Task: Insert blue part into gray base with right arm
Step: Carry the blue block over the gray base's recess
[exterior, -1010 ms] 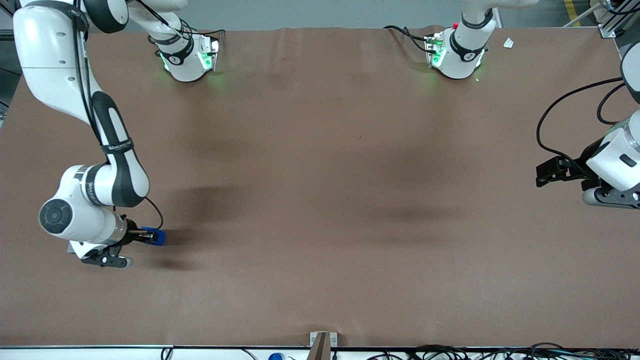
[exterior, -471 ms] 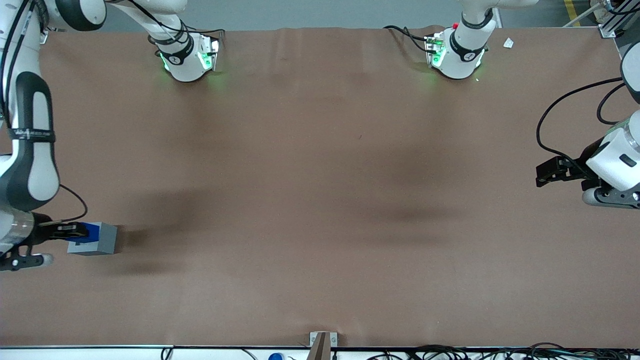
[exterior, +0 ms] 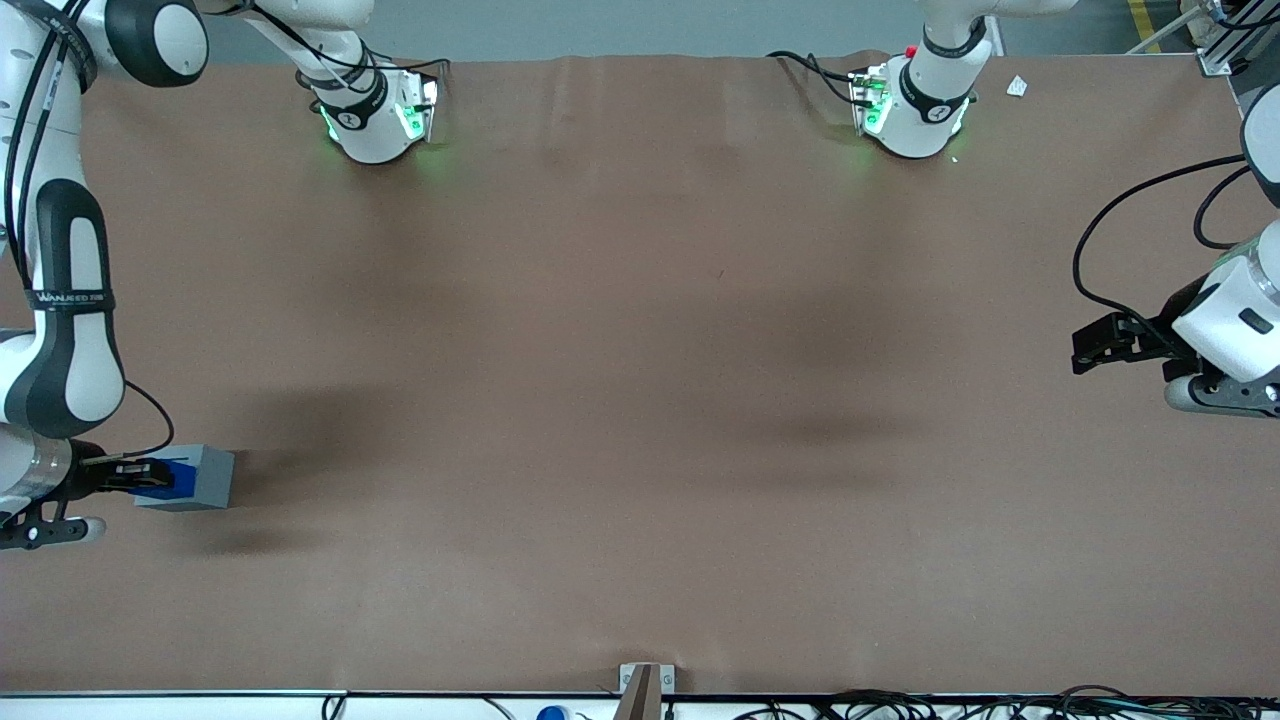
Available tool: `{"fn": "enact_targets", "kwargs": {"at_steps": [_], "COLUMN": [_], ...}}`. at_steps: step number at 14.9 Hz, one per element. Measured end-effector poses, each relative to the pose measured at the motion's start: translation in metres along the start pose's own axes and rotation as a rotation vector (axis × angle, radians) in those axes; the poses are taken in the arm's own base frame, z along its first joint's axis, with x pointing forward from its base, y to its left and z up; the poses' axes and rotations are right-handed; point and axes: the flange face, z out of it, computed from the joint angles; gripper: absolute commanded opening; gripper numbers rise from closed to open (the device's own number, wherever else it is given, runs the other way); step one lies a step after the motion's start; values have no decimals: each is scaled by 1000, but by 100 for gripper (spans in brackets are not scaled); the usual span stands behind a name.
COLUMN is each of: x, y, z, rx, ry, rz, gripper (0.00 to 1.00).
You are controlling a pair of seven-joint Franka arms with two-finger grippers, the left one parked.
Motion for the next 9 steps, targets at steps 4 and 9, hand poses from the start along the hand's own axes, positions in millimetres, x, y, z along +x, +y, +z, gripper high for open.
{"fn": "enact_targets", "kwargs": {"at_steps": [4, 9], "x": [-5, -11], "y": [12, 28], "z": [0, 1], "rx": [-1, 0], "ry": [-1, -2], "rz": [9, 21], "gripper": [0, 0]}}
